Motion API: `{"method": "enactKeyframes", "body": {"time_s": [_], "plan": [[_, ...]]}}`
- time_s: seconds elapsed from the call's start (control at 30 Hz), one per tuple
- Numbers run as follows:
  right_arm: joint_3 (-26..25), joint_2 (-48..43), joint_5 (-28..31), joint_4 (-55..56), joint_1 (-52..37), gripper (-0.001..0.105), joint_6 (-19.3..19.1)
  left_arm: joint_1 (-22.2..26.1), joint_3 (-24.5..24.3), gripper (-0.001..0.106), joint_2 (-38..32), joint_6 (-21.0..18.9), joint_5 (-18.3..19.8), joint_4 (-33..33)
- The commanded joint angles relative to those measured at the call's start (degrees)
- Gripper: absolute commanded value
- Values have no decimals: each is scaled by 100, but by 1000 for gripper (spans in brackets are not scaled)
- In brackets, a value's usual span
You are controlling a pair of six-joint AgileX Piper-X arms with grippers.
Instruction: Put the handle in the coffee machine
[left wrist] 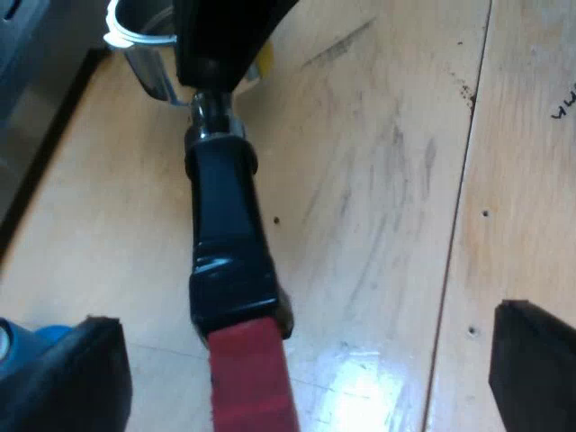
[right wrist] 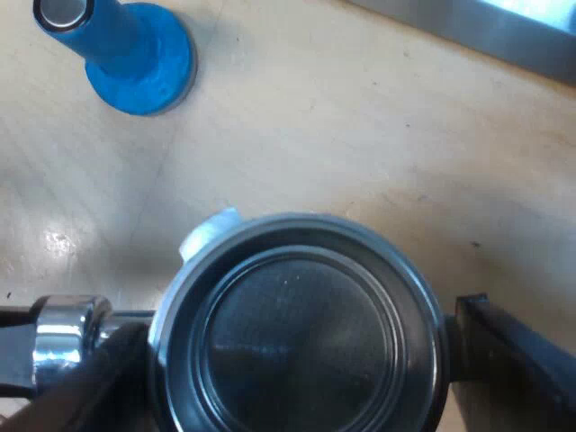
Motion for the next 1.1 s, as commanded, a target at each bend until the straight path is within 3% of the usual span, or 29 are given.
{"method": "enactKeyframes", "body": {"time_s": [0.03,0.47,1.1], "plan": [[-98,-261,56,-31,9,0,-14,-36,33,82,0,6,-49,-76],[-113,-580,87,3,124,0,-2,-36,251,82,445,32,-50,-512],[-113,-580,87,85,123,0,221,-36,455,82,470,223,-147,-998]]}}
